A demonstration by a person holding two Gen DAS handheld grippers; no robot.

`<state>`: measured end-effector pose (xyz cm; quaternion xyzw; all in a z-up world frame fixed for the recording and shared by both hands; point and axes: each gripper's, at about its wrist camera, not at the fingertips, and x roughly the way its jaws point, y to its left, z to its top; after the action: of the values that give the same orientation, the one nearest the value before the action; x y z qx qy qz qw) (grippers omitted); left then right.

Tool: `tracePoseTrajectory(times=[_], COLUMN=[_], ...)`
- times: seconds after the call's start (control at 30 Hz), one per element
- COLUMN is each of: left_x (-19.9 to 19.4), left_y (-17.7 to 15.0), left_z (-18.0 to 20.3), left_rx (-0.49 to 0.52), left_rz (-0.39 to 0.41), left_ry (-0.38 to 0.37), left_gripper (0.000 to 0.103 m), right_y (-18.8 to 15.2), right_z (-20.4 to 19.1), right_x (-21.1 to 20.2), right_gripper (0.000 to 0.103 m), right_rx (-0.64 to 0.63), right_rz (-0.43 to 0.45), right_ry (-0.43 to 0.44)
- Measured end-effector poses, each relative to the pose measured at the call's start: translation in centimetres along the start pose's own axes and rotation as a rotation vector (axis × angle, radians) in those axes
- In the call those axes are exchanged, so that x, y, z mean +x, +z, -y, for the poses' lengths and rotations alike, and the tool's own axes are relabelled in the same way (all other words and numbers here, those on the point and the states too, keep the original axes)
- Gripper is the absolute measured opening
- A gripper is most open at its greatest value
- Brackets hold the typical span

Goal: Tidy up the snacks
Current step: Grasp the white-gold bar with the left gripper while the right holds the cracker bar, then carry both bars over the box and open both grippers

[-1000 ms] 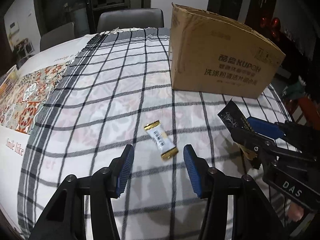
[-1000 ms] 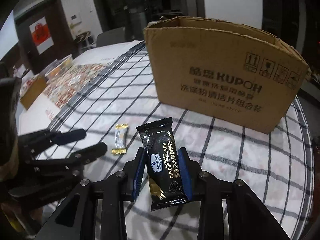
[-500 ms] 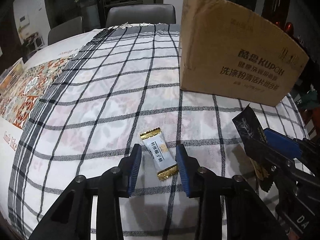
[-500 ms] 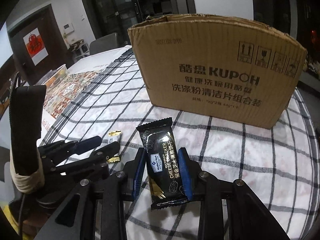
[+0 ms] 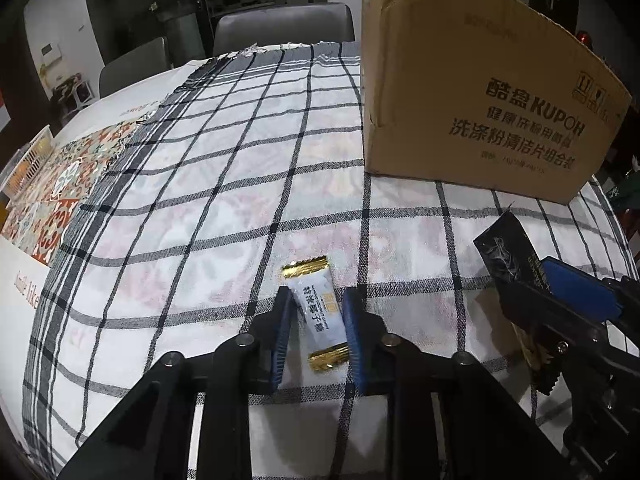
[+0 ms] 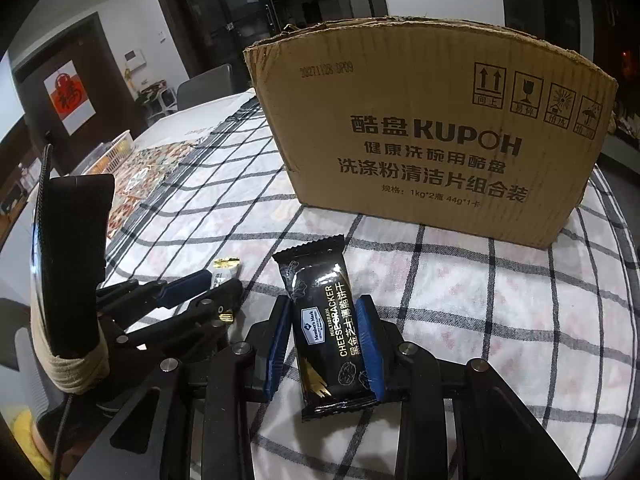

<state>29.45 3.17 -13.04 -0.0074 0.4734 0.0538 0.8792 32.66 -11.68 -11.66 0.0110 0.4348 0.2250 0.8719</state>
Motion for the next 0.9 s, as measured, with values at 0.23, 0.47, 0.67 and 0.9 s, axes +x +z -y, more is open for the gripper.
tracePoseTrajectory(times=[0.23,0.47,0.67,0.9], left_x=[-1.2,-3.7,-6.5,-9.9], left_y=[-0.3,-0.5,-0.5,0.6], left_z=[-0.4,-0.4,-0.4,0.4], left_rx=[-0.009,0.01,0.035,0.084], left_rz=[0.008,0.058,0.11,0.188], left_ry=[-0.028,-0.068,-0.102,-0.138], left_gripper=[0.022,0.019,0.019,0.019], right_y=[-0.1,0.0,-0.2,0.2], right_z=[-0.3,-0.5,-0.8,-0.1], right_x=[-0.6,-2.4,-4.9,-7.3], right_gripper=[0.035,0.035,0.035,0.034], right_rx=[0.003,0.012,0.022,0.043], right_rz=[0.007,0.034,0.075,0.128], right_ry=[-0.004,-0.01,-0.018,-0.036])
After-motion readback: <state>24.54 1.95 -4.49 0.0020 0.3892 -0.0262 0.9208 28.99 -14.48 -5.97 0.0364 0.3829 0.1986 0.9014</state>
